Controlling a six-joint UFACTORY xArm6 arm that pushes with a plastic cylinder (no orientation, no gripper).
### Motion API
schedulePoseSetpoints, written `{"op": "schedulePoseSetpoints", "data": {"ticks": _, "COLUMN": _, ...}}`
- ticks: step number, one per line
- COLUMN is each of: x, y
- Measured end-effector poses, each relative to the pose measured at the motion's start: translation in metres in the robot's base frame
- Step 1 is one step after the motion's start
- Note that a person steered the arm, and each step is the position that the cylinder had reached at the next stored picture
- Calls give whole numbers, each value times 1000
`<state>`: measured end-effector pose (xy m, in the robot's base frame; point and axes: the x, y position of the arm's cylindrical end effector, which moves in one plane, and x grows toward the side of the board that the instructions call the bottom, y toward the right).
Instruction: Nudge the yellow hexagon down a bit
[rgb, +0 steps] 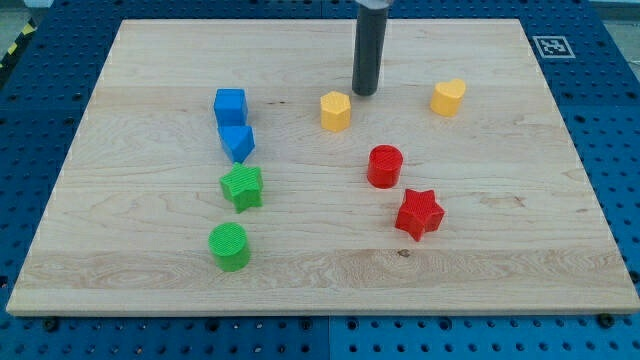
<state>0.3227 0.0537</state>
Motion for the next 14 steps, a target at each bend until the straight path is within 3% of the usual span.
{"op": "schedulePoseSetpoints", "data": {"ticks": 2, "x": -48, "y": -48}}
{"op": "schedulePoseSetpoints", "data": {"ticks": 5, "x": -48, "y": -69}}
{"op": "schedulePoseSetpoints", "data": {"ticks": 6, "x": -40, "y": -142}}
{"op": "schedulePoseSetpoints", "data": {"ticks": 7, "x": -34, "y": -151}}
{"op": "schedulePoseSetpoints", "data": {"ticks": 11, "x": 23, "y": -66}}
{"op": "schedulePoseSetpoints", "data": {"ticks": 14, "x": 42, "y": -61}}
